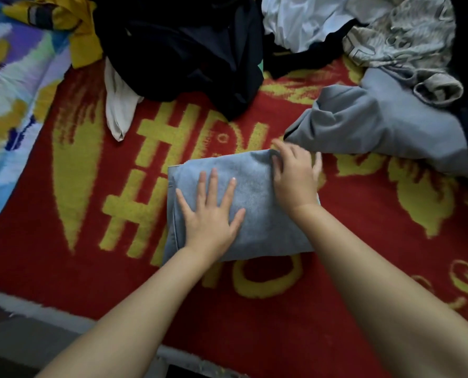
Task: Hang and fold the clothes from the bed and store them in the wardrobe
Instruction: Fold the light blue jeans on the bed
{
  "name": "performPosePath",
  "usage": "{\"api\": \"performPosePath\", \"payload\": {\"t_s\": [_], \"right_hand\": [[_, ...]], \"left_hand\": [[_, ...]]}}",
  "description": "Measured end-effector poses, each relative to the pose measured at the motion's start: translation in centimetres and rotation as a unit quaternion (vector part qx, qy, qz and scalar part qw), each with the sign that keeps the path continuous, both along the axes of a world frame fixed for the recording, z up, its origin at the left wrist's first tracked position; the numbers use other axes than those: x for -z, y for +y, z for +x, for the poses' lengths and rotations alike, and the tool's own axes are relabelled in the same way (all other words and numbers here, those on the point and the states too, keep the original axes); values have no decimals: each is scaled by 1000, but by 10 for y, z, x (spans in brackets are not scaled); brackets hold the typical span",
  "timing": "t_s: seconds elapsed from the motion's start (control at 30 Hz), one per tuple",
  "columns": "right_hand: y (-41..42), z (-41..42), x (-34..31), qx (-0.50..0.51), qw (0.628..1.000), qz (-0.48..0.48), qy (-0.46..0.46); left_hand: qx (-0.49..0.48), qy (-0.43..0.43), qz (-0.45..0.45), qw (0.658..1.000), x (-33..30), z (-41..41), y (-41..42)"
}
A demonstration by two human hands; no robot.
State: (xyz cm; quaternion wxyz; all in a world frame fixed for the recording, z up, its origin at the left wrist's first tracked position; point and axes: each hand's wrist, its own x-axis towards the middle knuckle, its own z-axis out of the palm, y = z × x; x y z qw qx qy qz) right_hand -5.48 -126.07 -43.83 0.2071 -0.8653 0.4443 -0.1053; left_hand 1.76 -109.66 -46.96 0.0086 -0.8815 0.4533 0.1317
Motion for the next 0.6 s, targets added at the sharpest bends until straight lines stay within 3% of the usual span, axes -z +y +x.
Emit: {"api": "performPosePath", "payload": {"t_s": [0.1,0.17,0.27,0.43,0.6], "right_hand": [[23,4,25,-108,990,-31,91],[41,-12,49,-176,970,2,167],[37,-36,88,-119,968,81,207],[33,-35,126,-133,973,24,187],[29,-31,115,-142,961,56,232]], "left_hand": [[-52,32,61,996,22,18,-15],[-58,34,61,996,33,19,-14],[-58,18,35,998,54,14,-9],[-58,-2,-51,997,95,16,-10],[-52,32,18,998,82,19,-15]]}}
